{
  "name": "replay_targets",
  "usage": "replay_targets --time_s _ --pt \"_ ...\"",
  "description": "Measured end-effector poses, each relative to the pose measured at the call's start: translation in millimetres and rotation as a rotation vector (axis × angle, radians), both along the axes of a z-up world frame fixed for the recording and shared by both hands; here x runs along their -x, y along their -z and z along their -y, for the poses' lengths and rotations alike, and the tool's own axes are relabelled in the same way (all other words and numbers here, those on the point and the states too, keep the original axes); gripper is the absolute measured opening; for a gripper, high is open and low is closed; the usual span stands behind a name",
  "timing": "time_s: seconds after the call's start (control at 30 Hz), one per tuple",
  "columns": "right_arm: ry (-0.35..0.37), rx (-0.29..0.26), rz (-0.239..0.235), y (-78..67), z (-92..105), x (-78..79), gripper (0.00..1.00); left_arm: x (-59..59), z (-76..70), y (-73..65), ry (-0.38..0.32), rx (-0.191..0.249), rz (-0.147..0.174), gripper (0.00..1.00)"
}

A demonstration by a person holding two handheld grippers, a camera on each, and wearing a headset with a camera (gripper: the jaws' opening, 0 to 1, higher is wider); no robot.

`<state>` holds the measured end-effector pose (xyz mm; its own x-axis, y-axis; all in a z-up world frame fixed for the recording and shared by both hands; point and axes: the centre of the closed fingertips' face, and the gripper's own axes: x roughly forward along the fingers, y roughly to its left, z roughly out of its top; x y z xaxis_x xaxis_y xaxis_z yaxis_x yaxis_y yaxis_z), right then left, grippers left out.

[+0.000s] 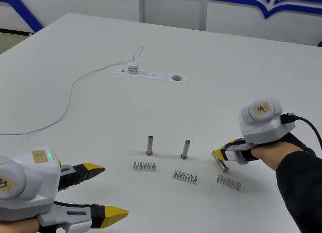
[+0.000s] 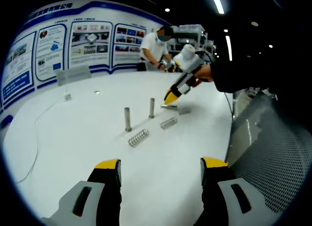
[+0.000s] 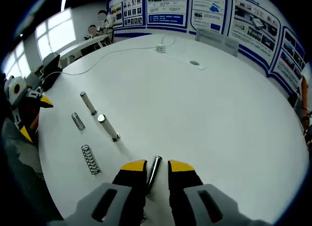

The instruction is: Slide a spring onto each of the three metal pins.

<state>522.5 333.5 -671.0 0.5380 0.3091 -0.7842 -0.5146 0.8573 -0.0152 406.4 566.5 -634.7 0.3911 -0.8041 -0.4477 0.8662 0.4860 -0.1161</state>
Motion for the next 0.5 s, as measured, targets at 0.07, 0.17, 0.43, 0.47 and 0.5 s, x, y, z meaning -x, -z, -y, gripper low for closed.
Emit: replay_targets --time_s 0.07,0.17,0.43,0.47,0.5 --pt "0.012 0.004 -0.012 2.3 -0.8 -1.5 0.18 -0.1 -0.2 0.2 0.000 -0.001 0.000 0.67" --pt "0.024 0.006 -0.029 5.6 -2.9 -3.0 0.17 -0.1 -0.4 0.4 0.000 -0.002 -0.001 0.67" --pt "0.067 0.023 -0.074 13.1 -3.0 -5.2 0.14 0.2 -1.1 0.1 -0.003 0.000 -0.002 0.66" --pt "0.071 0.026 -0.080 14.0 -2.8 -4.8 0.14 0.4 -1.2 0.3 -0.004 0.000 -0.003 0.66" --pt "0.074 0.035 -0.088 15.9 -1.9 -4.6 0.13 0.6 -1.5 0.4 -0.005 0.000 -0.003 0.66"
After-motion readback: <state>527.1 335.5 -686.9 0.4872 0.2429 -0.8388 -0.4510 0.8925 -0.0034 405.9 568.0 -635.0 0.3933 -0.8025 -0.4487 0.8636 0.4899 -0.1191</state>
